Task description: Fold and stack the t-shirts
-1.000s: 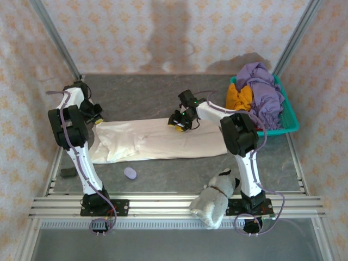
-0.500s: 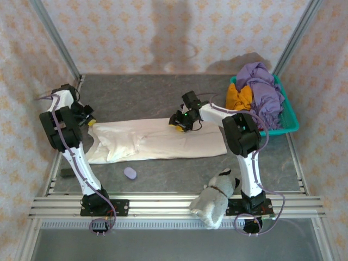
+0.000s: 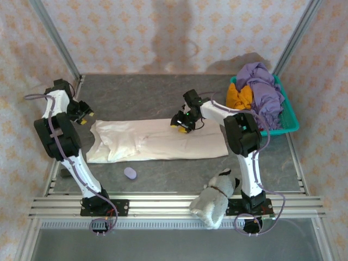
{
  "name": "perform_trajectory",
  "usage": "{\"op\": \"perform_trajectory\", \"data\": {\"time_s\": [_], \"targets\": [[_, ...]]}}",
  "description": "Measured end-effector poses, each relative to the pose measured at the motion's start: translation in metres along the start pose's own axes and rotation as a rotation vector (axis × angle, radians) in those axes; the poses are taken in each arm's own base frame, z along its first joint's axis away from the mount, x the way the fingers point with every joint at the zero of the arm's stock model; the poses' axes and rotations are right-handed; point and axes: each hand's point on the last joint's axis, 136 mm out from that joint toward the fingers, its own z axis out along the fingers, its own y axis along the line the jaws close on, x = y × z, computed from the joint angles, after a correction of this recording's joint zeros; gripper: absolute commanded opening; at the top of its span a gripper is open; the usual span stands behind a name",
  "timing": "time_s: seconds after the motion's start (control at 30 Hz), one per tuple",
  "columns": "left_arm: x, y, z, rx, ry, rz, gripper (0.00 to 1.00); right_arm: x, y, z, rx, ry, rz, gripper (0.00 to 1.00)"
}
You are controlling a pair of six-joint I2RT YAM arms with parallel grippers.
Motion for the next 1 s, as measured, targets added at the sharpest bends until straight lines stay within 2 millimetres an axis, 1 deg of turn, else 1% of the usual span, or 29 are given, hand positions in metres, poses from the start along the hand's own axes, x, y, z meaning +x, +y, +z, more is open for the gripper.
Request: {"op": "perform_trajectory", "data": {"time_s": [0.07,0.1,0.17,0.23,0.27,0.4,0.5,0.53,0.6,0.7,0.83,0.9,1.0], "targets": [[-0.005,0.002,-0.014,0.016,-0.040,-0.017,0.38,0.002,0.001,-0.004,0.006,0.006,0.004,0.49],[-0.005,0.004,-0.017,0.020,-0.050,-0.022,0.38,0.003,0.002,-0.006,0.007,0.006,0.003,0.49],[0.001,0.010,-0.014,0.016,-0.043,-0.036,0.36,0.005,0.006,-0.013,0.003,0.001,-0.002,0.49],[0.018,0.011,-0.005,0.006,-0.003,-0.028,0.35,0.005,0.011,-0.020,-0.004,-0.011,-0.010,0.49],[0.030,0.008,0.001,0.000,0.024,-0.012,0.35,0.005,0.014,-0.023,-0.009,-0.017,-0.015,0.49],[0.077,-0.013,0.017,-0.009,0.107,0.077,0.32,0.005,0.017,-0.027,-0.017,-0.024,-0.021,0.49],[0.106,-0.021,0.014,-0.007,0.126,0.116,0.26,0.005,0.017,-0.027,-0.017,-0.024,-0.021,0.49],[0.111,-0.020,0.011,-0.002,0.123,0.116,0.24,0.004,0.019,-0.027,-0.019,-0.026,-0.023,0.49],[0.119,-0.018,0.003,0.009,0.112,0.106,0.17,-0.001,0.022,-0.026,-0.024,-0.032,-0.028,0.49],[0.127,-0.014,0.004,0.015,0.101,0.097,0.12,-0.006,0.022,-0.021,-0.024,-0.031,-0.027,0.49],[0.150,-0.006,0.020,-0.010,0.148,0.101,0.08,-0.006,0.013,-0.010,-0.007,-0.014,-0.013,0.49],[0.161,-0.002,0.028,-0.026,0.176,0.106,0.08,-0.006,0.008,-0.005,0.005,-0.007,-0.005,0.49],[0.166,0.001,0.035,-0.040,0.197,0.108,0.07,-0.007,0.001,0.001,0.020,-0.002,0.005,0.49]]}}
